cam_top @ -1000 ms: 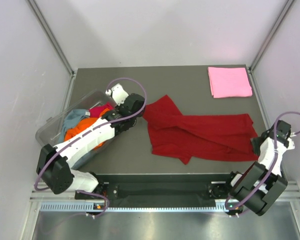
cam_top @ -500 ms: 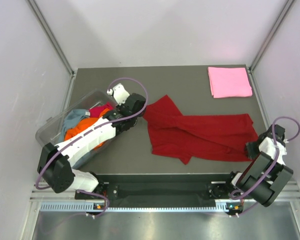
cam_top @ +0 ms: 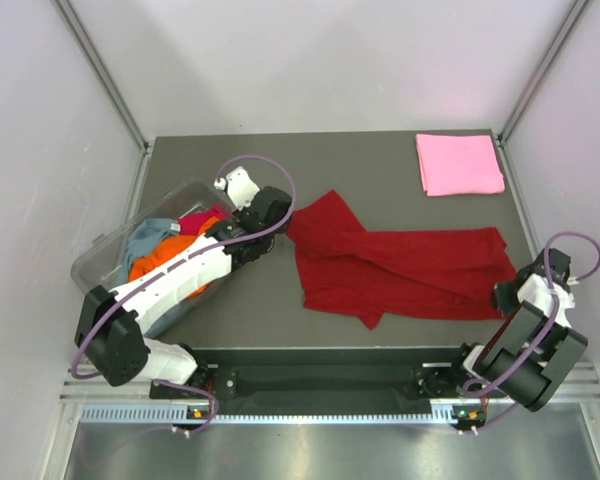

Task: Fold and stack the t-shirts
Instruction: Flatten the tshirt out

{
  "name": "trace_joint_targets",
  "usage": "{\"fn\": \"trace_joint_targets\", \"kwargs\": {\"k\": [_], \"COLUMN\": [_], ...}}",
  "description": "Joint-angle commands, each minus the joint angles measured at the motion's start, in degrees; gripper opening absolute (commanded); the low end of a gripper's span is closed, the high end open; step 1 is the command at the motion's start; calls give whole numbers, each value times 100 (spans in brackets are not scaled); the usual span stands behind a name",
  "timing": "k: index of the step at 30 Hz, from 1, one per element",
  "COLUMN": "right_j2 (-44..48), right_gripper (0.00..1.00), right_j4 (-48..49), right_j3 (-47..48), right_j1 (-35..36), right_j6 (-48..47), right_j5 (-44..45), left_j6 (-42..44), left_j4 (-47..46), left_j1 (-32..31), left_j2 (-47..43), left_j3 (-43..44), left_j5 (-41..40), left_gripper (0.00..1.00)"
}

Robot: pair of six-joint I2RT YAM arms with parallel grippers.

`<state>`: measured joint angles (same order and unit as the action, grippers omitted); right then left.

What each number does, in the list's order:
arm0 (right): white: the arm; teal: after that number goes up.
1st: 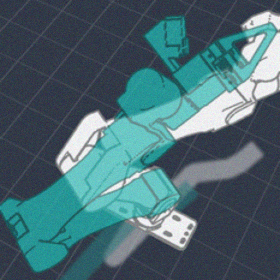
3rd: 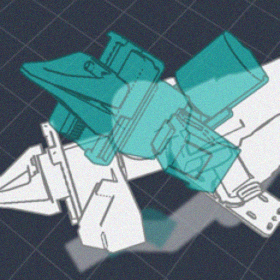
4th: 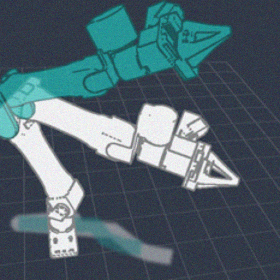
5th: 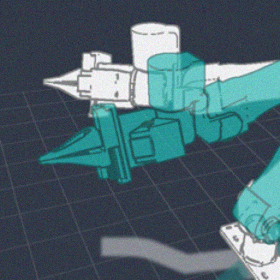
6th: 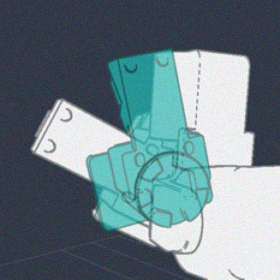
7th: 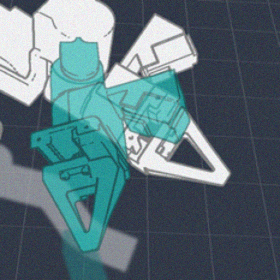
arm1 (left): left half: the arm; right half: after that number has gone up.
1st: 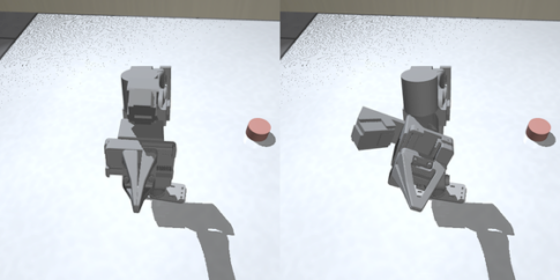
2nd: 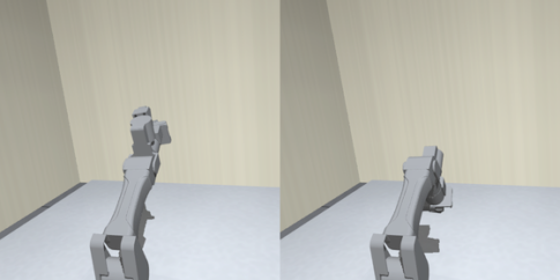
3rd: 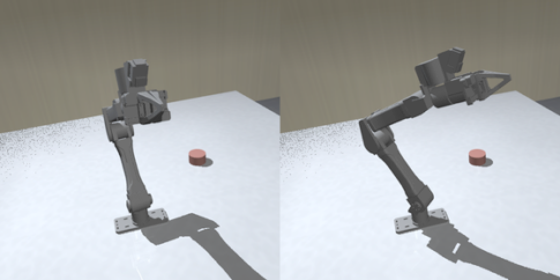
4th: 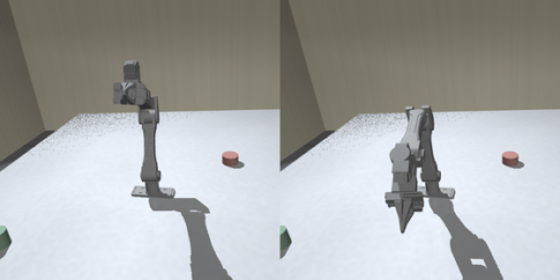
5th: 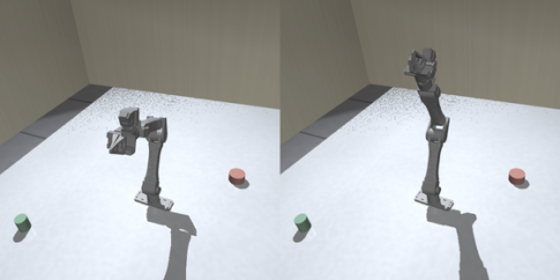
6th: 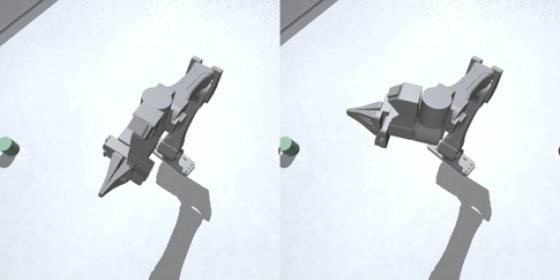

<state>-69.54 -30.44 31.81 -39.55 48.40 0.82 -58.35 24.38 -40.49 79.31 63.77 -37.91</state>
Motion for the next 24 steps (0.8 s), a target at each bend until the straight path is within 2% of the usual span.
{"fn": "trace_joint_targets", "kwargs": {"k": [1,7,16,20,24], "right_j2": [186,783,1566,1417,401], "right_gripper": [0,0,0,0,0], "right_j4": [275,74,-472,-586,-1165], "right_j3": [0,377,1669,2546,3777], "right_j1": [-35,-18,254,675,1352], "right_j6": [3,-348,-534,-717,-1122], "right_j5": [243,164,59,111,199], "left_j6": [69,402,1394,1817,2107], "left_j4": [-215,-223,-600,-637,-593], "left_j1": [32,24,24,24,102], "left_j2": [-56,-73,-328,-162,154], "left_j3": [136,338,821,1364,2042], "left_j5": [-41,-129,-287,-269,-253], "left_gripper": [0,0,0,0,0]}}
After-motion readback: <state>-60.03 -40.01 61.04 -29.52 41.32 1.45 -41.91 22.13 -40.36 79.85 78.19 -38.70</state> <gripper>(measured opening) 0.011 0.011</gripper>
